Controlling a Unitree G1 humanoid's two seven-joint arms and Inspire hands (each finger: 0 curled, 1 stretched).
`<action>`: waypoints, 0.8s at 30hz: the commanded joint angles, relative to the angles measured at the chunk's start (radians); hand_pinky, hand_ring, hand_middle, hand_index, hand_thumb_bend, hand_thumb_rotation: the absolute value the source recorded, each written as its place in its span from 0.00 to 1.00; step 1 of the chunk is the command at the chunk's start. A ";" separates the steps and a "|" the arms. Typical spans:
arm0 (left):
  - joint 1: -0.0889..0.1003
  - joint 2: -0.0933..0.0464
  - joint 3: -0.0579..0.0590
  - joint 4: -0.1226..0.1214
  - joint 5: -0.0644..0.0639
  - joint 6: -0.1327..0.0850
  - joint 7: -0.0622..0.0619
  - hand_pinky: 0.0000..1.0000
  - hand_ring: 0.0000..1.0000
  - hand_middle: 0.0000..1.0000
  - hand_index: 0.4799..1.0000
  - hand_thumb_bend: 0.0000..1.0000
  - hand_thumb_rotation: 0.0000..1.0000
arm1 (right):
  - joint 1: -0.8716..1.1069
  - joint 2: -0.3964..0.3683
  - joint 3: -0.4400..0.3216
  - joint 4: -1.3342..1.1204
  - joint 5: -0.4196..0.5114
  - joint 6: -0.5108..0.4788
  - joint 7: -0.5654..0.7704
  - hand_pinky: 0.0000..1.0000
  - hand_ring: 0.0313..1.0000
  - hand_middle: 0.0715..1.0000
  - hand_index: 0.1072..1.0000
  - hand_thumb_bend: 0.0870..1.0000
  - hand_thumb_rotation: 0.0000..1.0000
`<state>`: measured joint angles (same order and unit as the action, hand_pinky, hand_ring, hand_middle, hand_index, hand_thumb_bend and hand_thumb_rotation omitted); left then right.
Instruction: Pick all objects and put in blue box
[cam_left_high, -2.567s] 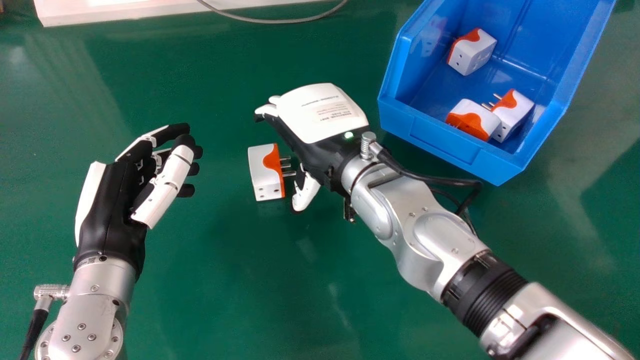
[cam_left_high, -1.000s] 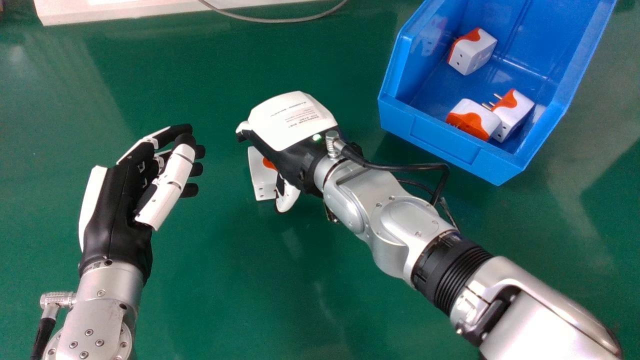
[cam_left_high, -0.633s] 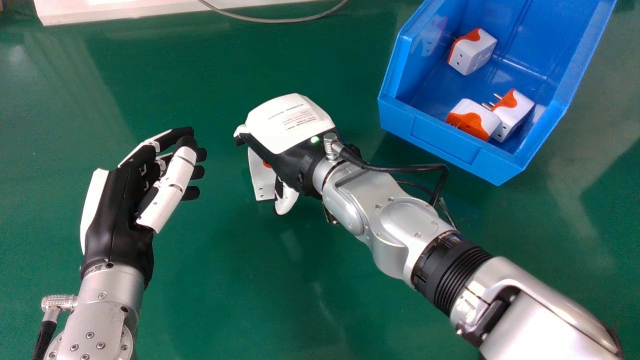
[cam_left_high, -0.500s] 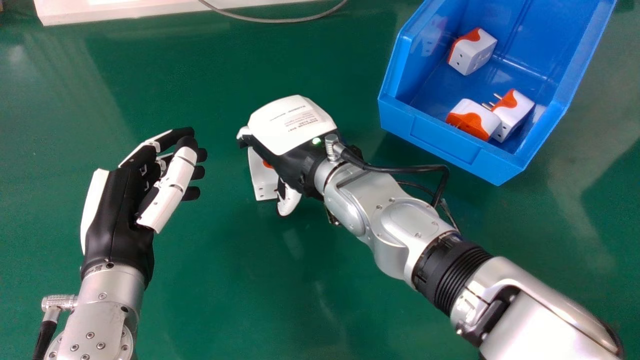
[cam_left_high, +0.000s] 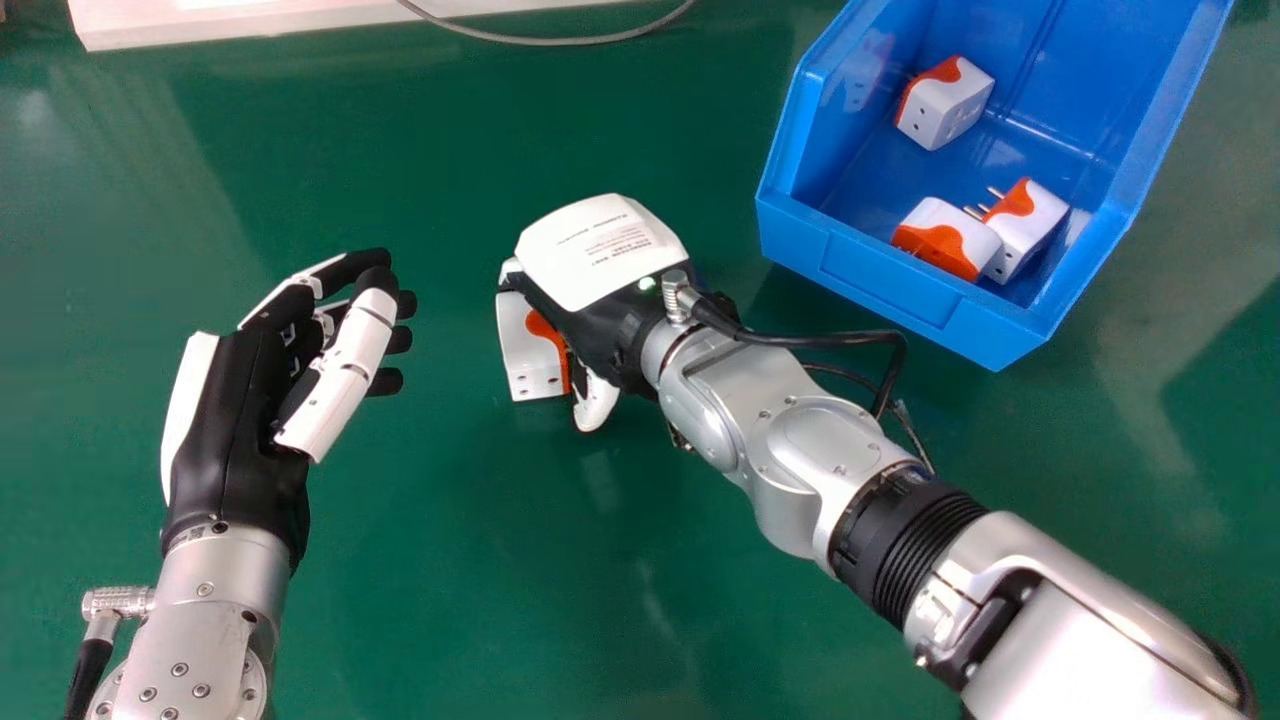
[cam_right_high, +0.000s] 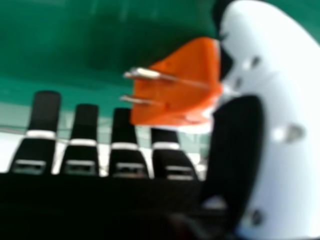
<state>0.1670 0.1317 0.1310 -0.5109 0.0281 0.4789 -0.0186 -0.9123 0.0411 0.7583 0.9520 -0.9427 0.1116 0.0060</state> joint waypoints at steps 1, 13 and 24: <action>0.005 -0.003 -0.003 -0.036 0.002 0.003 0.003 0.67 0.72 0.73 0.56 0.33 0.61 | -0.037 0.005 0.004 -0.009 -0.004 0.006 -0.006 0.67 0.81 0.83 0.74 0.54 0.01; 0.008 -0.006 -0.009 -0.054 0.005 0.023 0.006 0.66 0.72 0.73 0.56 0.33 0.60 | -0.034 0.012 0.006 -0.022 0.001 0.031 0.004 0.65 0.80 0.82 0.64 0.60 0.02; 0.008 -0.006 -0.017 -0.067 0.011 0.036 0.008 0.66 0.72 0.73 0.56 0.33 0.61 | -0.042 0.014 0.006 -0.013 0.005 0.014 -0.008 0.64 0.80 0.81 0.67 0.61 0.03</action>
<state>0.1729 0.1271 0.1198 -0.5505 0.0328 0.5169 -0.0151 -0.9130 0.0438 0.7622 0.9460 -0.9401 0.1346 0.0133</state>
